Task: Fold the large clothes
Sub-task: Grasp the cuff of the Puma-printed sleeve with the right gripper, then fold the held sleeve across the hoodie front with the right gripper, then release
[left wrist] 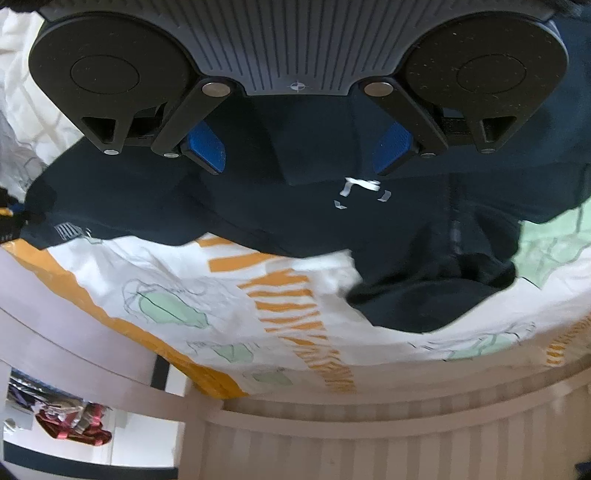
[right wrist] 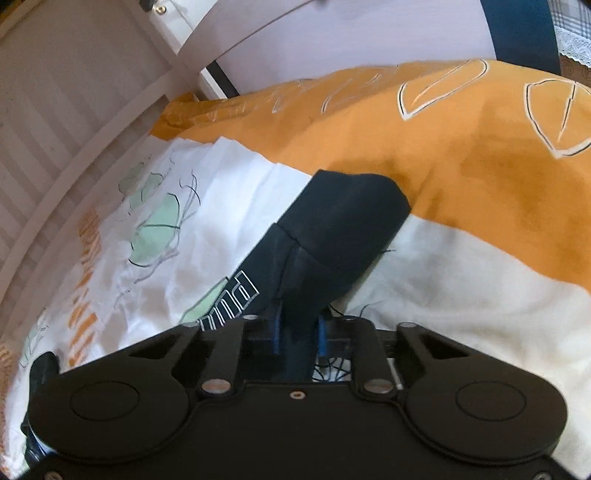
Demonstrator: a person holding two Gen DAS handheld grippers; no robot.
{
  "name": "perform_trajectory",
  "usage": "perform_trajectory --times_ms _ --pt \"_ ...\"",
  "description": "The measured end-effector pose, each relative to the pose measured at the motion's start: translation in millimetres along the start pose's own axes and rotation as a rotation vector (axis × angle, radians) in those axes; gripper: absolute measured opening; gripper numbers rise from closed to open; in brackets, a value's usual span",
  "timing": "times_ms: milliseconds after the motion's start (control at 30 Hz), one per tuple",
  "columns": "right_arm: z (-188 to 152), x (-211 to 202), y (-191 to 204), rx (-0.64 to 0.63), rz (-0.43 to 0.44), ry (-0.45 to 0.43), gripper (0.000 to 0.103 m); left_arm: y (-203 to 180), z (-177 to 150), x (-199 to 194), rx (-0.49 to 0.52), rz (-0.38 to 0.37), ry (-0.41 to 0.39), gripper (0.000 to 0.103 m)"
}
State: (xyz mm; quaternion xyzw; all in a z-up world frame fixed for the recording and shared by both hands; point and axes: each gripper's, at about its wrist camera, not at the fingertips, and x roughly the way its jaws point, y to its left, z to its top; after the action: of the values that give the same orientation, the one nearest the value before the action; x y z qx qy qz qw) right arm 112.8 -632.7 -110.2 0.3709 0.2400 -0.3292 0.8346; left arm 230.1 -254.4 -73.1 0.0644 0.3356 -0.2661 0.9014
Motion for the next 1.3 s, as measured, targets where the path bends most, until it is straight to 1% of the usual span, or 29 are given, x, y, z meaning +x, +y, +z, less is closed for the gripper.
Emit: perform_trajectory --times_ms 67,200,267,400,567,633,667,700,867,1000,1167,1300 --pt "2 -5 8 -0.030 0.005 -0.019 0.018 -7 -3 6 0.015 -0.012 0.017 0.087" --pt "5 -16 25 -0.080 0.038 -0.058 0.018 -23 -12 22 0.076 -0.032 0.063 0.087" --pt "6 -21 31 -0.102 0.058 -0.073 0.018 -30 -18 33 0.117 -0.007 0.087 0.088" --pt "6 -31 45 -0.141 0.096 -0.098 0.018 -39 -27 42 0.196 0.034 0.073 0.091" --pt "4 -38 63 -0.196 0.125 -0.118 0.018 -37 -23 44 0.178 0.026 0.088 0.091" --pt "3 -42 73 -0.234 0.138 -0.124 0.018 -33 -20 40 0.163 0.011 0.089 0.087" --pt "2 -45 78 -0.249 0.150 -0.129 0.018 -29 -17 34 0.142 0.002 0.086 0.081" --pt "1 -50 84 -0.267 0.166 -0.137 0.018 -24 -15 29 0.121 -0.004 0.082 0.078" --pt "-15 -80 122 -0.380 0.262 -0.168 0.018 22 -8 -13 -0.027 -0.035 0.029 0.078" --pt "-44 -105 165 -0.484 0.358 -0.167 0.018 68 -6 -40 -0.093 -0.007 0.010 0.078" --pt "-92 -122 224 -0.590 0.479 -0.111 0.018 130 -11 -65 -0.188 0.019 0.011 0.078" --pt "-148 -122 272 -0.701 0.542 -0.038 0.018 176 -18 -80 -0.279 0.050 -0.002 0.078"
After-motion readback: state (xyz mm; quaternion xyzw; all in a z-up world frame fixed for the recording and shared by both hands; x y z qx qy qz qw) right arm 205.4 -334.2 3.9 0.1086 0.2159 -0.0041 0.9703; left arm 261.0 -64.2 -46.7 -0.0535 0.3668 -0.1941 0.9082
